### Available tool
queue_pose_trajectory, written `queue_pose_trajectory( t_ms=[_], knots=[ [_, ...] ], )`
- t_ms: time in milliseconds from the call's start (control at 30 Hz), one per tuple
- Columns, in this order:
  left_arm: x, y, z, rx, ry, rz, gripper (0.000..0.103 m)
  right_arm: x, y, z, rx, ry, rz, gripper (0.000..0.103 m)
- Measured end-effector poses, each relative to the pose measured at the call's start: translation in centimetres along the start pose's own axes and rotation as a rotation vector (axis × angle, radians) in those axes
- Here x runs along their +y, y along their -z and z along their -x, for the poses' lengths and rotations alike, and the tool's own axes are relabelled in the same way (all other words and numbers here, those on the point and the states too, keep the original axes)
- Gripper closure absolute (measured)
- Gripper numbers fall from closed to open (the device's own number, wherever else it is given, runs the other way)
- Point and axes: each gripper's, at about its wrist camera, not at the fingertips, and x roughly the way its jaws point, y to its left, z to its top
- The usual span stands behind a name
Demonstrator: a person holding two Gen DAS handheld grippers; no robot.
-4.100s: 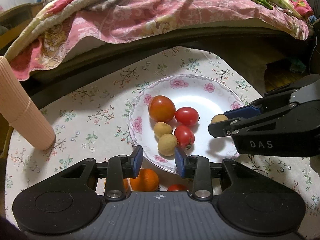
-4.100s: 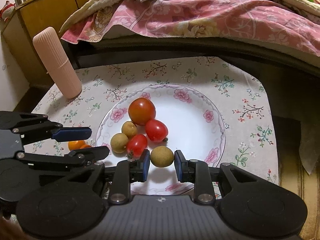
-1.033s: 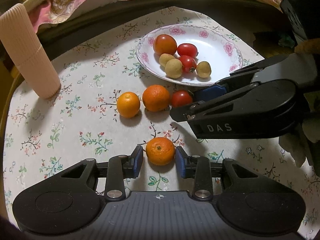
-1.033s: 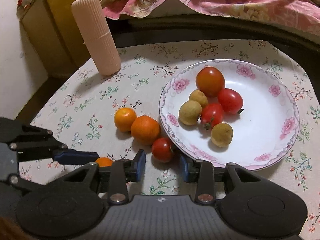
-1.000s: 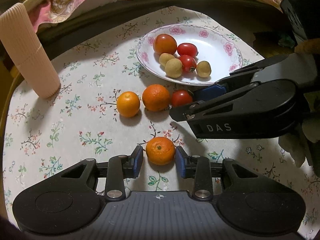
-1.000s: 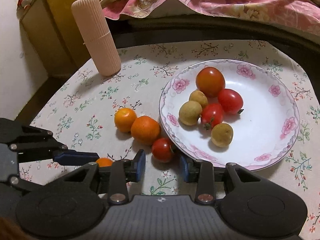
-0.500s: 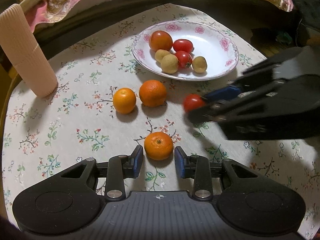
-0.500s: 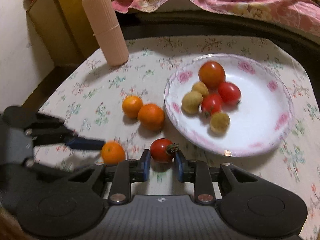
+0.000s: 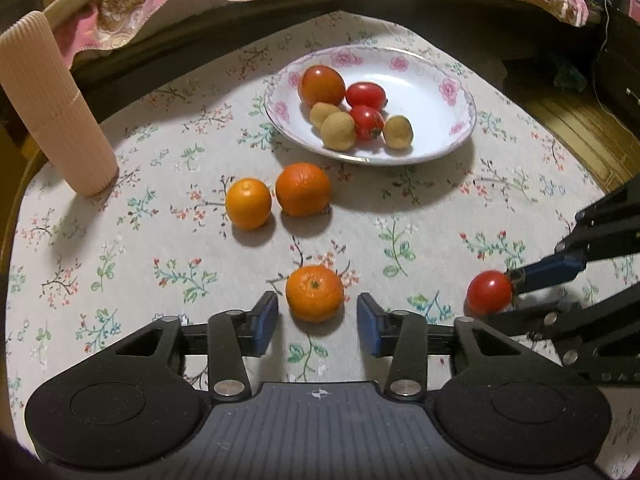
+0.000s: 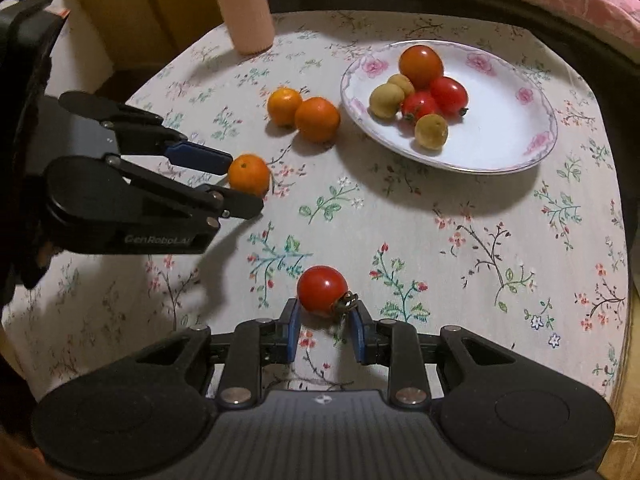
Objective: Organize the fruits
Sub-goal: 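Close the right tool on the red cherry tomato on the cloth, then carry the mandarin and cherry tomato over the white plate with both tools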
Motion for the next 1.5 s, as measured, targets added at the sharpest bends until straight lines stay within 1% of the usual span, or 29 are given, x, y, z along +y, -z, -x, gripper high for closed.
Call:
queue_pose_trajectory(
  t_ms=[67,133,233,333,533,600,633,700,733,767,933,1133,1233,1333,1500],
  knots=[
    [0.0,-0.2,-0.1,-0.006,0.006,0.006,0.049,0.0,-0.3,-0.1,-0.007,0.0,-0.002,0.073],
    [0.0,-0.4,-0.3,-0.004,0.005,0.008,0.043,0.1,-0.5,-0.1,-0.022,0.004,0.009,0.072],
    [0.0,-0.4,-0.7,0.003,0.001,0.008,0.043,0.1,-1.1,-0.4,-0.021,-0.009,0.009,0.067],
    [0.1,-0.5,-0.9,0.004,0.001,0.013,0.04,0.1,-1.3,-0.7,-0.019,-0.017,0.024,0.067],
    [-0.1,-0.6,-1.0,0.002,-0.003,0.005,0.04,0.1,-1.3,-0.7,-0.017,-0.023,0.038,0.067],
    [-0.1,-0.6,-1.0,0.003,0.0,0.008,0.043,0.3,-1.2,-0.6,-0.013,-0.018,0.047,0.067],
    [0.0,-0.6,-1.0,0.003,0.005,0.011,0.048,0.3,-1.1,-0.6,-0.011,-0.018,0.05,0.069],
    [-0.1,-0.7,-0.9,0.003,0.015,0.015,0.055,0.7,-1.0,-0.5,-0.008,-0.019,0.068,0.073],
    [-0.2,-0.7,-0.8,0.003,0.016,0.014,0.06,0.8,-0.9,-0.5,-0.009,-0.017,0.075,0.073],
    [-0.3,-0.7,-0.8,0.003,0.016,0.013,0.063,0.9,-0.9,-0.4,-0.009,-0.019,0.078,0.073],
    [-0.2,-0.5,-0.4,0.012,0.012,0.011,0.064,0.5,-1.1,-0.1,-0.019,-0.022,0.069,0.073],
    [-0.5,-0.1,0.3,0.012,0.03,0.004,0.063,-0.2,-1.7,0.3,-0.043,0.001,0.052,0.073],
    [-1.0,0.3,0.4,0.017,0.046,-0.007,0.063,-0.4,-1.6,-0.1,-0.032,0.016,0.06,0.073],
    [-1.4,0.6,0.1,0.027,0.043,-0.028,0.062,-0.2,-1.5,-0.5,-0.025,0.03,0.086,0.073],
    [-1.4,0.8,0.2,0.025,0.05,-0.037,0.059,-0.4,-1.6,-0.6,-0.02,0.017,0.096,0.073]
  ],
)
